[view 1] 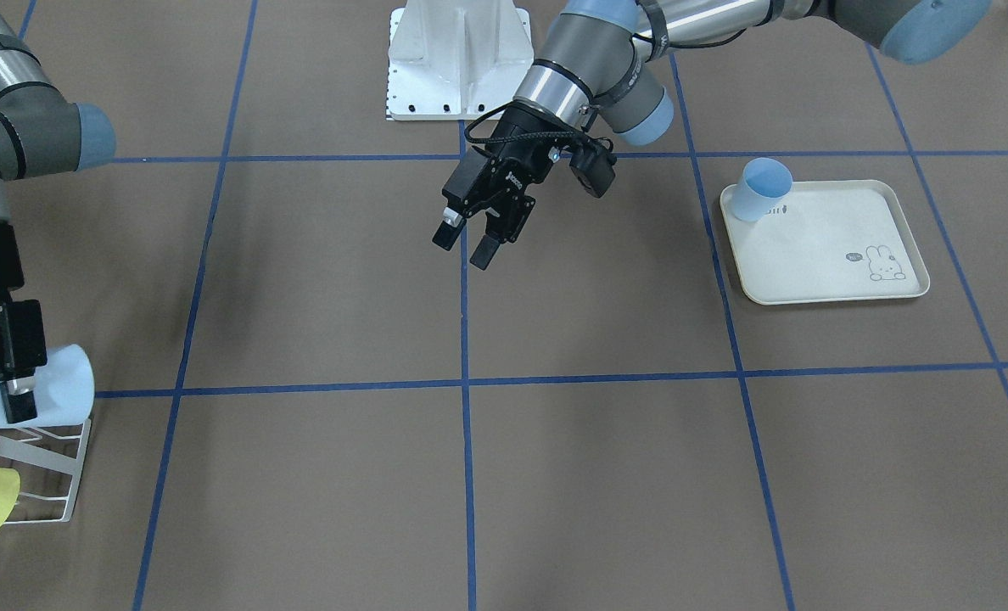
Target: Transfer IKEA cup to right arm and place on rack
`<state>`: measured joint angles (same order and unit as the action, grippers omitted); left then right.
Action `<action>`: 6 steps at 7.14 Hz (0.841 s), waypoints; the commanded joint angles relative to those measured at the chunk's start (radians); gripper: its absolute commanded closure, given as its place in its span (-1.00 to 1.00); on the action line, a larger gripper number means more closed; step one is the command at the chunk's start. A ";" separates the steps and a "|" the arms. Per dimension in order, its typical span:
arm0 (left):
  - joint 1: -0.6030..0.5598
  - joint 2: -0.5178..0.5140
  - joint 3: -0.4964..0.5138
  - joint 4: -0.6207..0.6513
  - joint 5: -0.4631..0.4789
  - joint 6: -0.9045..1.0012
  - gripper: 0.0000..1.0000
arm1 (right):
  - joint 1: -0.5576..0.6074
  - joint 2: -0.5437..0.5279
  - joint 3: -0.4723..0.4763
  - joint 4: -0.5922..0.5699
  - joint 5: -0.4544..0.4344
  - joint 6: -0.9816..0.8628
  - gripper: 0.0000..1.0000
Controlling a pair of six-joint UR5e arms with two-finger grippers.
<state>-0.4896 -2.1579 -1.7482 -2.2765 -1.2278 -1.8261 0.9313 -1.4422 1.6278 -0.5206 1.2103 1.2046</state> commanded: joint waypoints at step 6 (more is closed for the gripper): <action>-0.118 0.107 -0.177 0.273 -0.159 0.139 -1.00 | 0.040 -0.130 0.014 -0.041 -0.100 -0.237 1.00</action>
<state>-0.6068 -2.0537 -1.9245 -2.0023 -1.3857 -1.6878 0.9724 -1.5771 1.6575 -0.5522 1.1150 0.9750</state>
